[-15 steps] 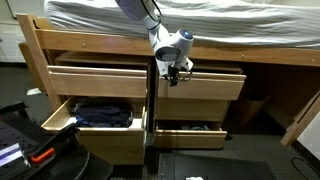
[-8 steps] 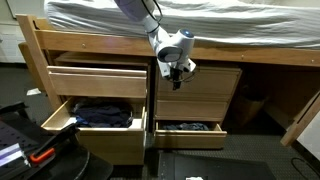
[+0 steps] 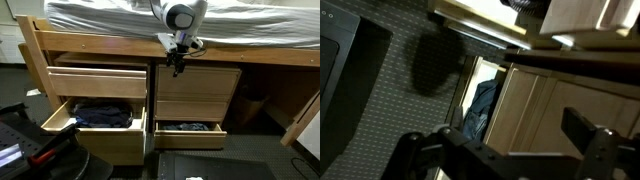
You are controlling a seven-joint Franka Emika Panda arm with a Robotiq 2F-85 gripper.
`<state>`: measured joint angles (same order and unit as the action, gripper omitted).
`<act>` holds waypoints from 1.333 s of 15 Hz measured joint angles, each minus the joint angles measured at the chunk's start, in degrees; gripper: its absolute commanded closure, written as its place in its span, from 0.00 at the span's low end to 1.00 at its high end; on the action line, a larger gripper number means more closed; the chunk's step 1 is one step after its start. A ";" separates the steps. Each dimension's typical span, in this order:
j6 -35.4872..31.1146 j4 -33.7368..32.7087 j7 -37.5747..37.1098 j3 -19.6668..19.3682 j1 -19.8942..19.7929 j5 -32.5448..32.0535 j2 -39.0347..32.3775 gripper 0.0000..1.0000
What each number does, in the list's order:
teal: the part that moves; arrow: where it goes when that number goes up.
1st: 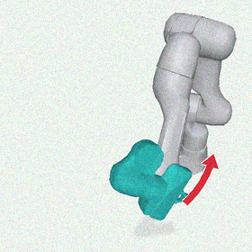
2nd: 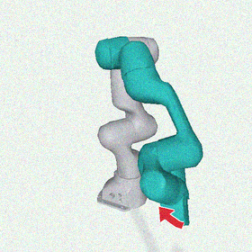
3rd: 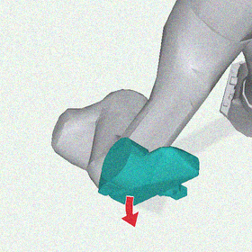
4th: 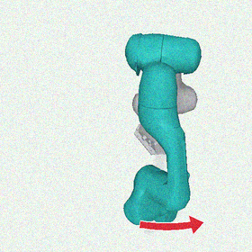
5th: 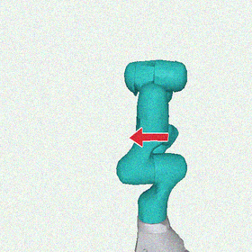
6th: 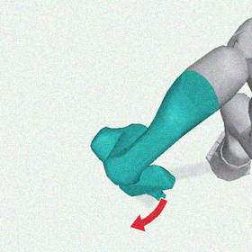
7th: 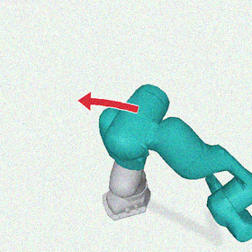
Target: Close the top right and left drawers respectively
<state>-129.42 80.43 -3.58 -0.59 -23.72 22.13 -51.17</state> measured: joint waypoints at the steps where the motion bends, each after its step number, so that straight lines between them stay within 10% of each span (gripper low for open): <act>1: 2.31 2.53 1.89 0.75 0.08 0.36 3.06 0.00; 11: 9.29 4.22 3.70 0.68 1.51 0.62 4.23 0.00; 20: 23.99 0.65 7.87 3.65 12.29 -3.74 -3.76 0.00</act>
<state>-105.44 81.08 4.30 3.06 -11.43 18.39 -54.93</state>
